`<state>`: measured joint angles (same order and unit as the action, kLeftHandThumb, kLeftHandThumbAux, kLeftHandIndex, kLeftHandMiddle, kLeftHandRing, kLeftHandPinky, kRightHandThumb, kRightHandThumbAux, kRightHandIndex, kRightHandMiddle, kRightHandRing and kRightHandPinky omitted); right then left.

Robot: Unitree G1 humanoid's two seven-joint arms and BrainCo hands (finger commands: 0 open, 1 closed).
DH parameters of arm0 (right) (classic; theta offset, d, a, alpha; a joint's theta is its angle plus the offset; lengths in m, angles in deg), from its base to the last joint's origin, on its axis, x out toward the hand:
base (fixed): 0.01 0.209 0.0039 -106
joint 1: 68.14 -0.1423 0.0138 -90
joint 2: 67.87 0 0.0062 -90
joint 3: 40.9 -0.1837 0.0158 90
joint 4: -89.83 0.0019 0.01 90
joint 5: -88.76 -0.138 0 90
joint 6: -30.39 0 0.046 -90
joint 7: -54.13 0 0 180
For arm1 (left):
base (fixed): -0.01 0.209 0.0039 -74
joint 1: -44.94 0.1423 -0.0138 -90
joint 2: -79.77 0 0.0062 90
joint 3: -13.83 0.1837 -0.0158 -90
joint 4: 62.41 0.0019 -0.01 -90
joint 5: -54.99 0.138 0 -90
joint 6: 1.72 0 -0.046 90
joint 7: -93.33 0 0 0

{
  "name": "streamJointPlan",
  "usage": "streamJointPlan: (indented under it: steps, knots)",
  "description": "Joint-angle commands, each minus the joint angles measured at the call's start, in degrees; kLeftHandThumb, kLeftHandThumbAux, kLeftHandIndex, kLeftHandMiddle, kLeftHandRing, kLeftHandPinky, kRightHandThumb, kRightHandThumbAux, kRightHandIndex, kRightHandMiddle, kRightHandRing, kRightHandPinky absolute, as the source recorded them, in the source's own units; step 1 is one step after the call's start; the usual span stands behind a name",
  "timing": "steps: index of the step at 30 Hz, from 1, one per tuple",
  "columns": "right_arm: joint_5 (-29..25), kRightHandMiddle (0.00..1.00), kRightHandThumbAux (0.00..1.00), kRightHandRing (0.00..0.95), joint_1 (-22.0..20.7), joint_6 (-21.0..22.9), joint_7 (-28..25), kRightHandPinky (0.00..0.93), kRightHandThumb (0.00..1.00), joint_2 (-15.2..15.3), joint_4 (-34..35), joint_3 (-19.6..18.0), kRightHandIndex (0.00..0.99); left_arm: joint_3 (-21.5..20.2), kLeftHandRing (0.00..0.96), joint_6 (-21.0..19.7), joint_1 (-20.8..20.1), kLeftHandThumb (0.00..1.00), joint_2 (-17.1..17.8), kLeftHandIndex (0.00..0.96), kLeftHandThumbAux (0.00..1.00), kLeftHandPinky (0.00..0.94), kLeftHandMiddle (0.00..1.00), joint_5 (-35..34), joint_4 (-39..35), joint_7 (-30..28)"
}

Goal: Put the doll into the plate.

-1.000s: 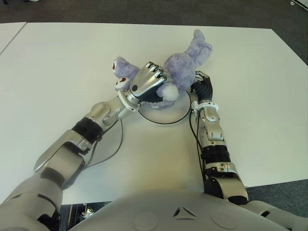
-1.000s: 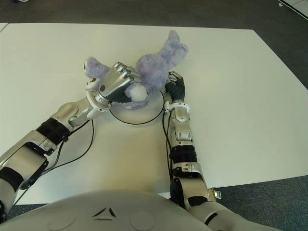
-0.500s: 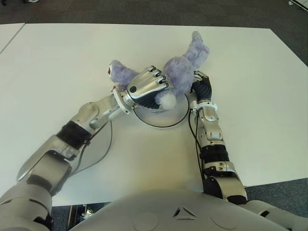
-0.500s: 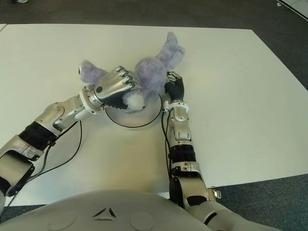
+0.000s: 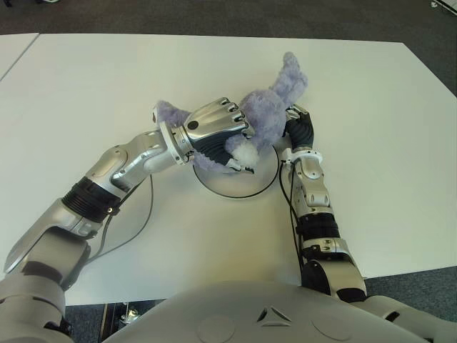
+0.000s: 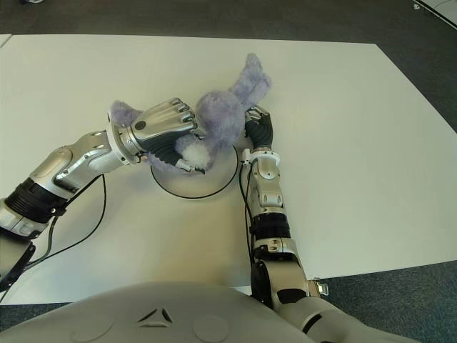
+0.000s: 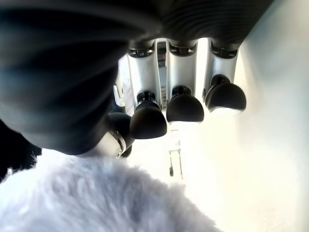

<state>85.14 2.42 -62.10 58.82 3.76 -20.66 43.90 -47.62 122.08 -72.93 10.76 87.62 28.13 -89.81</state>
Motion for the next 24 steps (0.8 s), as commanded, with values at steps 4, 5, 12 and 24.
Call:
streamJointPlan:
  steps: [4,5,12,24]
  knots:
    - [-0.5,0.853,0.721,0.843,4.5,3.0,0.2,0.841,0.702,-1.0,-7.2,-0.5,0.440,3.6,0.000,3.4,1.1,0.195,1.7,0.000,0.136,0.000,0.000,-12.1,2.6,-17.7]
    - [-0.5,0.852,0.721,0.842,4.5,3.0,0.3,0.841,0.702,-1.0,-7.2,-0.5,0.440,3.5,0.000,3.7,1.0,0.203,1.6,0.000,0.130,0.000,0.000,-12.8,2.8,-18.4]
    - [-0.6,0.849,0.721,0.838,4.4,3.6,0.6,0.839,0.702,-1.3,-7.0,-0.8,0.440,2.5,0.000,7.2,0.3,0.277,0.1,0.000,0.097,0.000,0.000,-17.0,6.5,-23.0]
    - [-0.7,0.873,0.722,0.866,4.3,2.5,0.3,0.875,0.702,-1.3,-7.8,-1.1,0.439,1.8,0.000,8.8,-0.2,0.349,-2.0,0.000,0.072,0.000,0.000,-23.9,10.5,-30.8]
